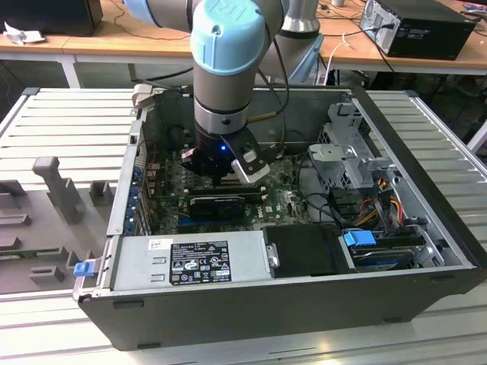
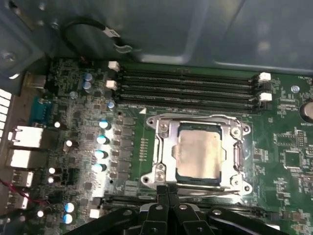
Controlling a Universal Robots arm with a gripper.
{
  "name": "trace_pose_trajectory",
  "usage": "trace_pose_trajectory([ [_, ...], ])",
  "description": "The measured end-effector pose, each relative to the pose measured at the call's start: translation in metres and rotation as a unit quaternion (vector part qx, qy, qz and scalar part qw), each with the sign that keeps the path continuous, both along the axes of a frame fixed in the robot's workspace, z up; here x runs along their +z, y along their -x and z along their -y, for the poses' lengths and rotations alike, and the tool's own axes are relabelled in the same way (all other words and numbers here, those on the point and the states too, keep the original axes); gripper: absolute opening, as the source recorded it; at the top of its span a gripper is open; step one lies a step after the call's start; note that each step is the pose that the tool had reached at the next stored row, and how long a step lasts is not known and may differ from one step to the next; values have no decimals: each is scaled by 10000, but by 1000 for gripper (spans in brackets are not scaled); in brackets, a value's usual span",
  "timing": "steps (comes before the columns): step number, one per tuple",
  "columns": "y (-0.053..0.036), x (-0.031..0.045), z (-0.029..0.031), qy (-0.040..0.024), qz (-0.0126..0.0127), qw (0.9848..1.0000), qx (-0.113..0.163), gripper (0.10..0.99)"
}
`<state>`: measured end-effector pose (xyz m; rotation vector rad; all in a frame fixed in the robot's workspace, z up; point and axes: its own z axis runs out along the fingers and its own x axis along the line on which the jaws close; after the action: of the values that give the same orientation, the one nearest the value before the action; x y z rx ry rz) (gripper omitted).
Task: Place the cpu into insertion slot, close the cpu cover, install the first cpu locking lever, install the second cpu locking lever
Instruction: 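Install the second cpu locking lever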
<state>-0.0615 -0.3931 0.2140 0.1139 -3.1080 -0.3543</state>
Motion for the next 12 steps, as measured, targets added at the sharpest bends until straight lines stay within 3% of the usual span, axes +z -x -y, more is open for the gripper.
trace_pose_trajectory([
  [6, 56, -25, 101, -157, 1, 9999, 70, 106],
  [12, 90, -97, 125, -250, 3, 9997, 78, 106],
])
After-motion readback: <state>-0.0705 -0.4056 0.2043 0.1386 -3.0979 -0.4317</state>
